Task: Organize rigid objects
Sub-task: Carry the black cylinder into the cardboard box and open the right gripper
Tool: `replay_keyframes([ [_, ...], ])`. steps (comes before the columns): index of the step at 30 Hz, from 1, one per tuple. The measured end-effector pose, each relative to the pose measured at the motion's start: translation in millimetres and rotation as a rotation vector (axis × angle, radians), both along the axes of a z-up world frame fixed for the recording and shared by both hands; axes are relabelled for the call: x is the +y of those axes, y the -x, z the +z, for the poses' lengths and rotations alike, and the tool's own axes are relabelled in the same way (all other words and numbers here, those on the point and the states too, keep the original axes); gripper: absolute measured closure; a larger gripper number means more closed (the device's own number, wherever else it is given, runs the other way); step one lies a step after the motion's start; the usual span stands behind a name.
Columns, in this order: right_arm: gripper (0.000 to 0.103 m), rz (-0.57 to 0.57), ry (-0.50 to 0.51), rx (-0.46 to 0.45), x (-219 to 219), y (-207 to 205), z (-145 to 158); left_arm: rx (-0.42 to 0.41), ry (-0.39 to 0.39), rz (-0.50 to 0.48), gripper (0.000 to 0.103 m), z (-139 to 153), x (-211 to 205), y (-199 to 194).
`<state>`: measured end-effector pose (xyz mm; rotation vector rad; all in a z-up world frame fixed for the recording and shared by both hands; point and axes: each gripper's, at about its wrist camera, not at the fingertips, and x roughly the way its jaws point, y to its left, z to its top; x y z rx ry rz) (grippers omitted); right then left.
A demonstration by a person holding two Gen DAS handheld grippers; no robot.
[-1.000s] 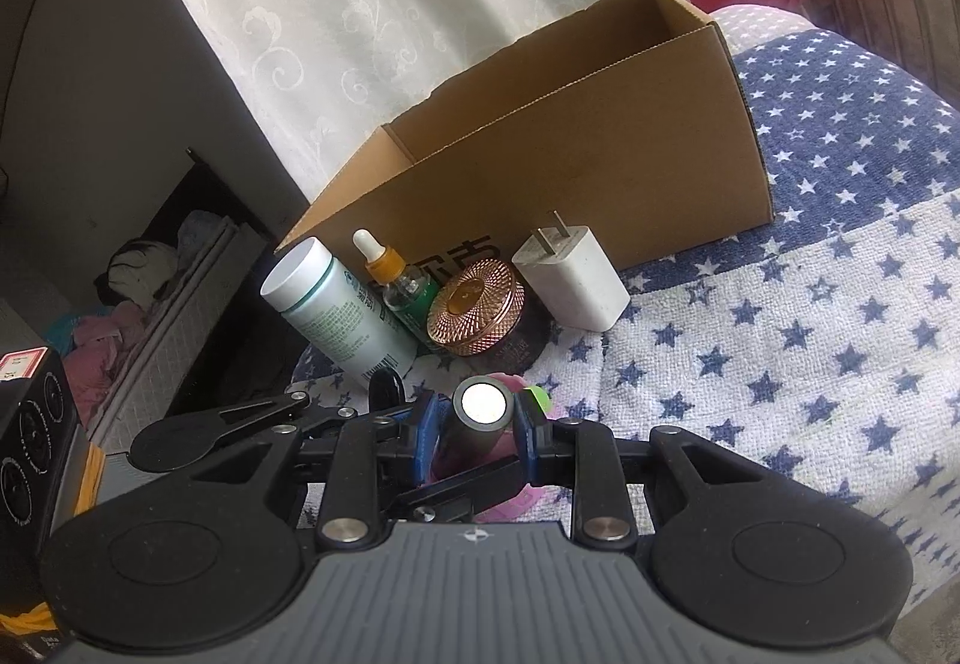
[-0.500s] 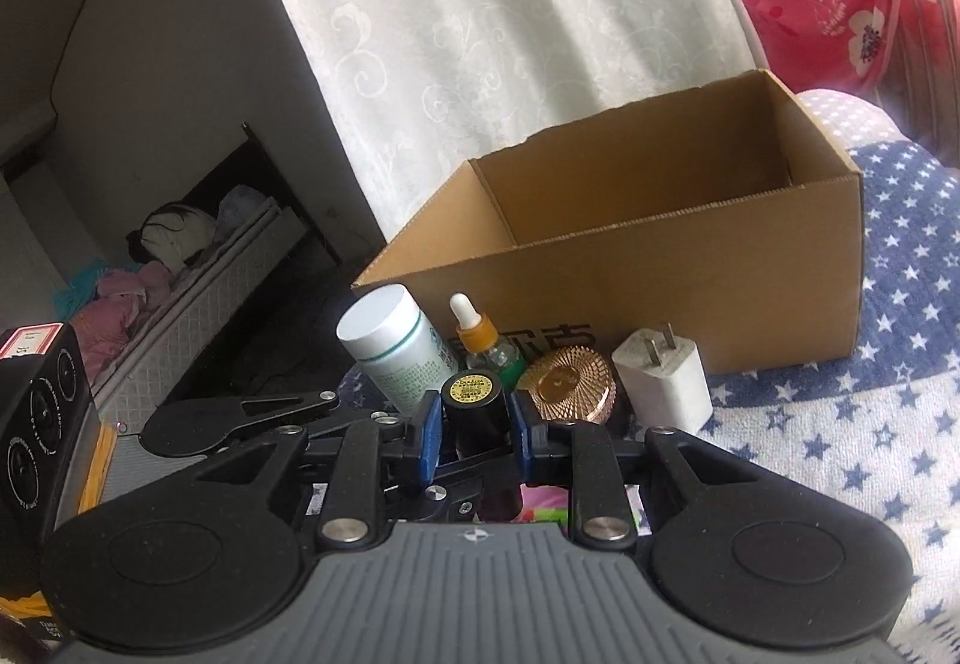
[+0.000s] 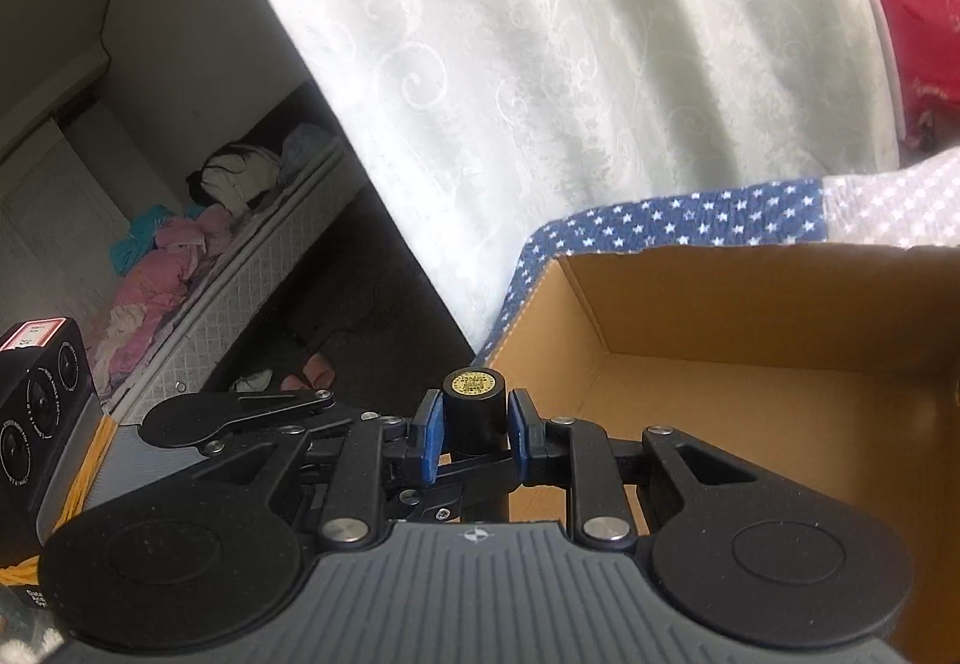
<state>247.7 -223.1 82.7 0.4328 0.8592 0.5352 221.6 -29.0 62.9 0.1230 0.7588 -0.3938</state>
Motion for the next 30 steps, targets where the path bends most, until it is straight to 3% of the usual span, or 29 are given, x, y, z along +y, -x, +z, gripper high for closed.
replay_keyframes([
  [3,0.079,0.007,-0.015,0.135,-4,-39,-30,0.091,-0.017,0.021,0.082,-24,1,-32],
  [8,0.079,0.026,-0.028,0.264,2,-74,-65,0.133,-0.07,0.03,0.081,-45,4,-55],
  [11,0.079,0.036,-0.016,0.304,5,-88,-73,0.096,-0.119,0.026,0.078,-45,1,-50],
  [15,0.079,0.051,0.03,0.339,15,-105,-84,0.093,-0.11,0.021,0.068,-42,0,-52],
  [19,0.076,0.033,0.027,0.341,18,-116,-88,0.075,-0.097,0.034,0.061,-38,1,-51],
  [23,0.047,-0.003,0.013,0.298,7,-120,-79,0.022,-0.081,0.047,0.046,-27,3,-41],
  [27,0.046,-0.039,-0.012,0.238,-10,-104,-57,-0.032,-0.038,0.052,0.037,-11,7,-23],
  [30,0.046,-0.077,-0.035,0.18,-26,-88,-35,-0.069,-0.008,0.066,0.035,2,12,-7],
])
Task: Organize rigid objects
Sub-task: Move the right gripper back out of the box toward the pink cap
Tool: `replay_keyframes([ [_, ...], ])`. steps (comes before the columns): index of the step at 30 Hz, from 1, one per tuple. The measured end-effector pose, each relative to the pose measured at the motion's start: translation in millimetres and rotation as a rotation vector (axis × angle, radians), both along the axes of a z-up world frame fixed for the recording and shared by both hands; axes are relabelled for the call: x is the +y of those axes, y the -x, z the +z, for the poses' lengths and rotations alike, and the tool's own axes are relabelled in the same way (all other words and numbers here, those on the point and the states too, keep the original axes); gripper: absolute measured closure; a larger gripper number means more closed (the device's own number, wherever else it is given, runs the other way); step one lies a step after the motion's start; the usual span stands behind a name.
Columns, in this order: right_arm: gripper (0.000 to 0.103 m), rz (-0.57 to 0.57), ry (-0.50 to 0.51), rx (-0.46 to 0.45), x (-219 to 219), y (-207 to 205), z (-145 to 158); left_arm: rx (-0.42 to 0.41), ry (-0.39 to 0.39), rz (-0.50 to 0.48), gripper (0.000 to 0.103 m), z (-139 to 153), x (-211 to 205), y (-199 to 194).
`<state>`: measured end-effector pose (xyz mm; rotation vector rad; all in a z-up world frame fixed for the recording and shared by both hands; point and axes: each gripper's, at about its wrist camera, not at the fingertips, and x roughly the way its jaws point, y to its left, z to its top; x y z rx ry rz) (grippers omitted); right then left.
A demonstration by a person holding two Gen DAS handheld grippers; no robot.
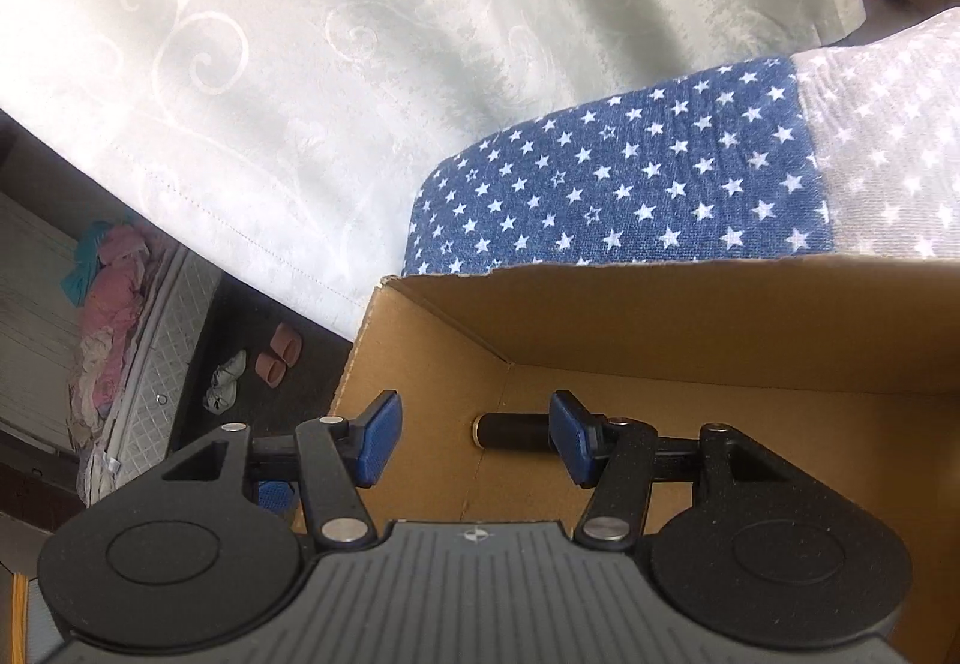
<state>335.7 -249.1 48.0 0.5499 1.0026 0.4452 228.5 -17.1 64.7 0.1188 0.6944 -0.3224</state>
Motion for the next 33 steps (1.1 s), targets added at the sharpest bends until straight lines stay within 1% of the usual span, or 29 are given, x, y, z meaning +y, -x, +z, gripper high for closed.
replay_keyframes([
  [5,0.046,-0.062,-0.033,-0.106,-29,46,41,-0.036,0.043,0.032,0.035,16,10,32],
  [11,0.046,-0.133,-0.034,-0.248,-66,131,83,-0.078,0.092,0.047,0.035,27,23,86],
  [15,0.046,-0.176,-0.019,-0.311,-79,194,88,-0.102,0.114,0.011,0.035,21,22,127],
  [17,0.046,-0.181,-0.006,-0.329,-80,225,82,-0.098,0.116,-0.035,0.035,11,16,146],
  [19,0.046,-0.177,0.0,-0.333,-76,253,68,-0.081,0.124,-0.079,0.035,1,9,161],
  [23,0.046,-0.174,0.002,-0.296,-58,298,25,-0.036,0.122,-0.188,0.036,-28,-12,185],
  [26,0.046,-0.2,0.012,-0.242,-46,315,-10,-0.002,0.1,-0.257,0.04,-45,-31,193],
  [28,0.047,-0.219,0.001,-0.212,-42,319,-31,0.01,0.076,-0.292,0.046,-54,-45,196],
  [31,0.049,-0.26,-0.02,-0.19,-41,319,-52,0.006,0.022,-0.309,0.052,-64,-63,192],
  [33,0.051,-0.279,-0.046,-0.178,-42,316,-63,0.013,-0.013,-0.308,0.058,-72,-72,189],
])
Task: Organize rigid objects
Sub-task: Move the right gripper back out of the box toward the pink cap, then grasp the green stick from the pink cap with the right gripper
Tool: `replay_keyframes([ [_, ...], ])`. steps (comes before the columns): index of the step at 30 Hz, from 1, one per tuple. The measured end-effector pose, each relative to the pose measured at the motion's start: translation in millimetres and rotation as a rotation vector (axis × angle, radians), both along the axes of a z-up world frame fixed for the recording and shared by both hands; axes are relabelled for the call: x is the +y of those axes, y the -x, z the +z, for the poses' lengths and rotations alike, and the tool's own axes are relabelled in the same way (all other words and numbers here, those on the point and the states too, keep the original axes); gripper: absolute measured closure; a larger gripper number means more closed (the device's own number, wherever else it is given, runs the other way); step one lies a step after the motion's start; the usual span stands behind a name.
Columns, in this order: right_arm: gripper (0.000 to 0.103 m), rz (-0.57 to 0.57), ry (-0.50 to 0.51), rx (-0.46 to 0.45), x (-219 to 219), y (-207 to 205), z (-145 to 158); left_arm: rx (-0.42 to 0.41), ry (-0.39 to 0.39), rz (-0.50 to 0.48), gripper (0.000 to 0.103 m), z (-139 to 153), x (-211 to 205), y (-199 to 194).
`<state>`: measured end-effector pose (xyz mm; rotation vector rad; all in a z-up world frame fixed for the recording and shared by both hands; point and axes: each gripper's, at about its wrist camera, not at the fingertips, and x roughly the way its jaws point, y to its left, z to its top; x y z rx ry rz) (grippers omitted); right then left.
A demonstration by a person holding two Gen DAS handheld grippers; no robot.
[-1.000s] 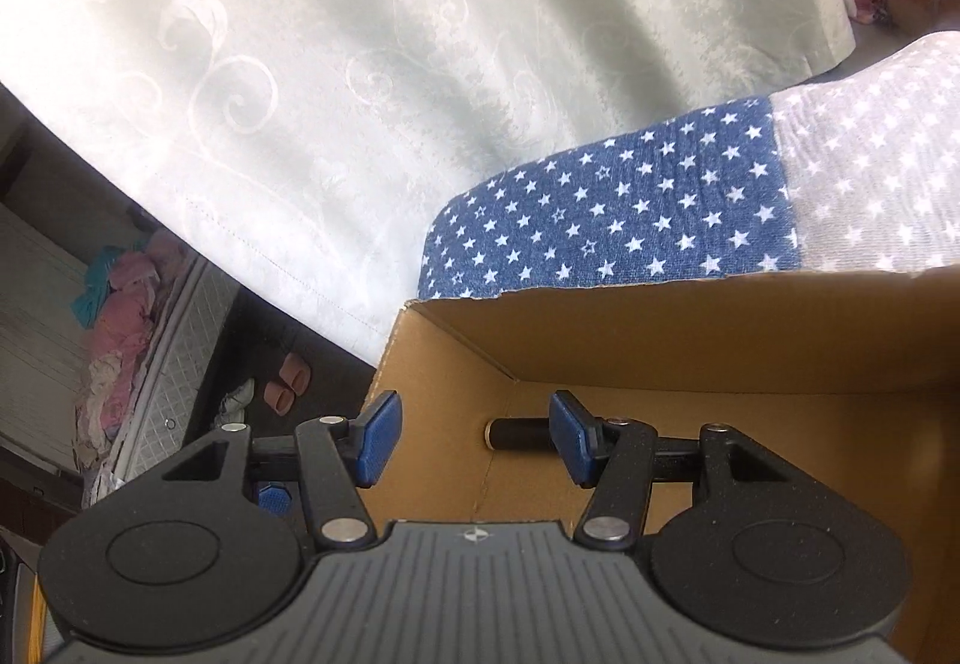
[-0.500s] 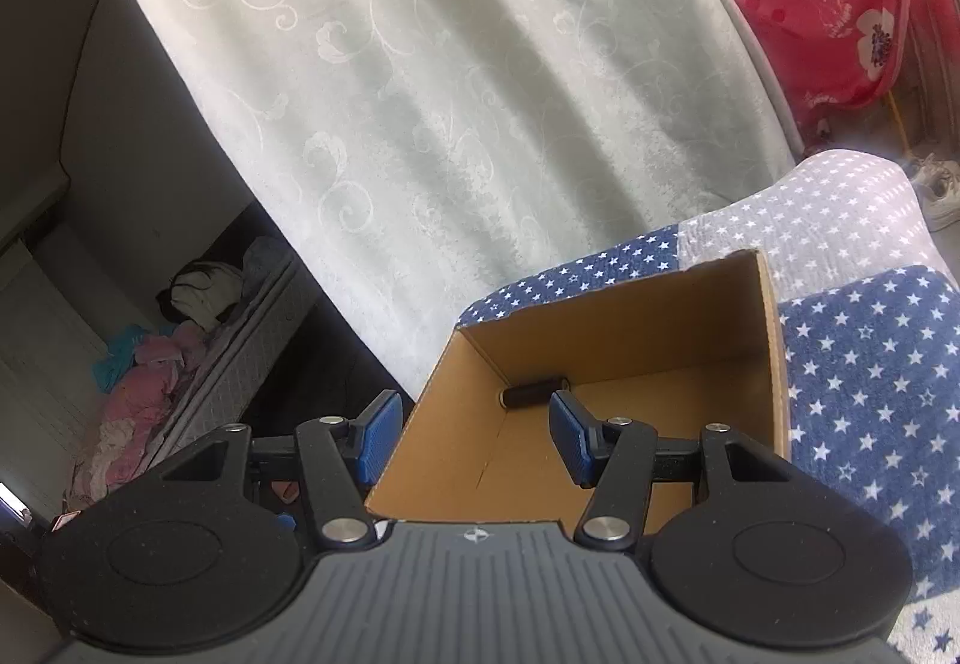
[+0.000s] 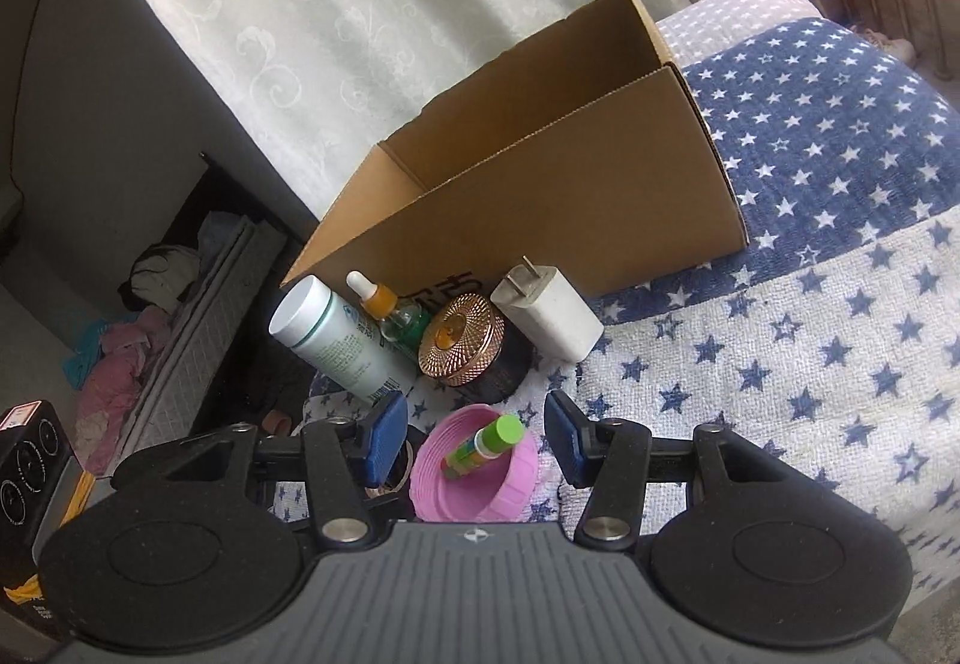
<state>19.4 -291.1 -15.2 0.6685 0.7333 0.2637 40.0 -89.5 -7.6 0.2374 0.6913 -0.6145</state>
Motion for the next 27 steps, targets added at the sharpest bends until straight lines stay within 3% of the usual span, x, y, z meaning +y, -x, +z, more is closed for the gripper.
replay_keyframes([
  [5,0.056,0.011,-0.06,0.059,5,-4,-30,0.037,-0.042,0.009,0.068,-14,-9,-10],
  [11,0.067,0.013,-0.074,0.067,10,-7,-39,0.072,-0.061,-0.003,0.073,-22,-11,-15],
  [15,0.077,0.012,-0.075,0.072,11,-11,-42,0.071,-0.069,0.001,0.074,-25,-12,-17],
  [20,0.079,0.004,-0.054,0.058,13,-11,-40,0.066,-0.069,0.006,0.075,-25,-11,-17],
  [27,0.08,0.011,0.009,-0.002,24,-1,-24,0.034,-0.058,0.011,0.089,-19,-8,-8],
])
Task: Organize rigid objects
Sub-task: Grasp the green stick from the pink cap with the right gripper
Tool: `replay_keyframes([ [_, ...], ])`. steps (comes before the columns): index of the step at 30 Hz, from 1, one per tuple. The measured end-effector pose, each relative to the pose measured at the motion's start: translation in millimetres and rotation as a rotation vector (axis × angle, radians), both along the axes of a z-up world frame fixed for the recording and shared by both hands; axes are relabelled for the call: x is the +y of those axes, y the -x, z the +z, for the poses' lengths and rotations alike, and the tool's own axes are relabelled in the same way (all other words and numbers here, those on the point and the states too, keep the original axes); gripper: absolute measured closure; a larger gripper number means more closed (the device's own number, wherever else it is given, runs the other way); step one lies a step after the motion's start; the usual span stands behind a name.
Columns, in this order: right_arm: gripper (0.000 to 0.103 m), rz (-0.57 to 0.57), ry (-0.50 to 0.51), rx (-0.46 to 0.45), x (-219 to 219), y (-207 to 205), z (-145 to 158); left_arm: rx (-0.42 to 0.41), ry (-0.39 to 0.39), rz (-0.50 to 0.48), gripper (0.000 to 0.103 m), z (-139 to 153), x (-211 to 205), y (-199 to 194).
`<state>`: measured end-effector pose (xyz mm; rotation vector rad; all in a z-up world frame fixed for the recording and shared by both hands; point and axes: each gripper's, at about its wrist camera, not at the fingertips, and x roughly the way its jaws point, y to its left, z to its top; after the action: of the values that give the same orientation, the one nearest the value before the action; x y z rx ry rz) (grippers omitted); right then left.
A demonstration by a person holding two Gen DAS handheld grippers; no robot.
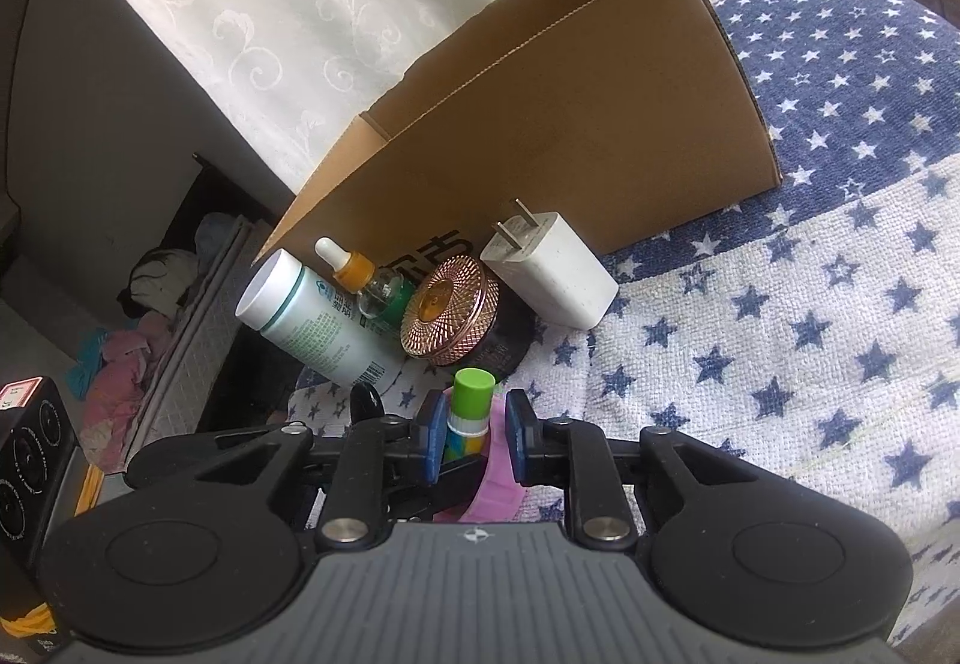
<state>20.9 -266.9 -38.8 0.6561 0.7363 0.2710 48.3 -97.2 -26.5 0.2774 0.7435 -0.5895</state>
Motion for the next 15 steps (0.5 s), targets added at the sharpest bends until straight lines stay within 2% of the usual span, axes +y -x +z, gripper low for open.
replay_keyframes([
  [3,0.086,0.019,0.001,-0.03,5,3,11,-0.017,0.016,0.015,0.089,7,2,5],
  [9,0.087,0.054,0.062,-0.126,20,7,41,-0.095,0.059,0.04,0.089,32,9,12],
  [15,0.087,0.094,0.074,-0.199,28,-1,68,-0.141,0.093,0.069,0.089,54,20,10],
])
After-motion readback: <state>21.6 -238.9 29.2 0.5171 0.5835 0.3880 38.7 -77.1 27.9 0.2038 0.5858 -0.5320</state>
